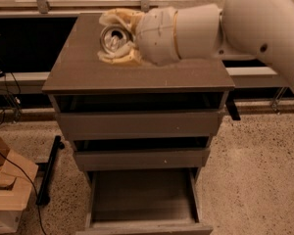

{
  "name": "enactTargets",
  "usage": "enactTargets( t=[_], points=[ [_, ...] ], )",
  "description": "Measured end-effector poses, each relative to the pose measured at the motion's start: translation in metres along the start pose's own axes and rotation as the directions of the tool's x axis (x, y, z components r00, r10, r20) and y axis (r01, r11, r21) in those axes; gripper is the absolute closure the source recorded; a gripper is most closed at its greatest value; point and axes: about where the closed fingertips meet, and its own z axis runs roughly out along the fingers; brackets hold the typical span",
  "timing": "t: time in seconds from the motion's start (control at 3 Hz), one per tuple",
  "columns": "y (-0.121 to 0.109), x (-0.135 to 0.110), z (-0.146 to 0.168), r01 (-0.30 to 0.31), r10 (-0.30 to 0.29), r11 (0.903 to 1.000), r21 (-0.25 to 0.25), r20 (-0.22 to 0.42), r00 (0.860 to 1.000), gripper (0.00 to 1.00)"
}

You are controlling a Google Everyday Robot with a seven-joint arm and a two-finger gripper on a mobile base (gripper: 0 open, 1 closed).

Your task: Pick 7up can from bottom drawer and place on counter

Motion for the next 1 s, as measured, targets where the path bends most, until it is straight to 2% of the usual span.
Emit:
enactTargets(
  t=[0.33,0.67,1.0],
  points=[
    [-0.045,0.022,0.011,0.007,-0.007,1.0000,-0.006,-0.001,1.000,1.00],
    [-0.076,0.056,0.025,-0.020,0.021,0.9998,-0.006,0.018,1.000,1.00],
    [-0.093,0.099,0.037,-0.069,0.069,0.9976,0.000,0.033,0.997,1.00]
  ],
)
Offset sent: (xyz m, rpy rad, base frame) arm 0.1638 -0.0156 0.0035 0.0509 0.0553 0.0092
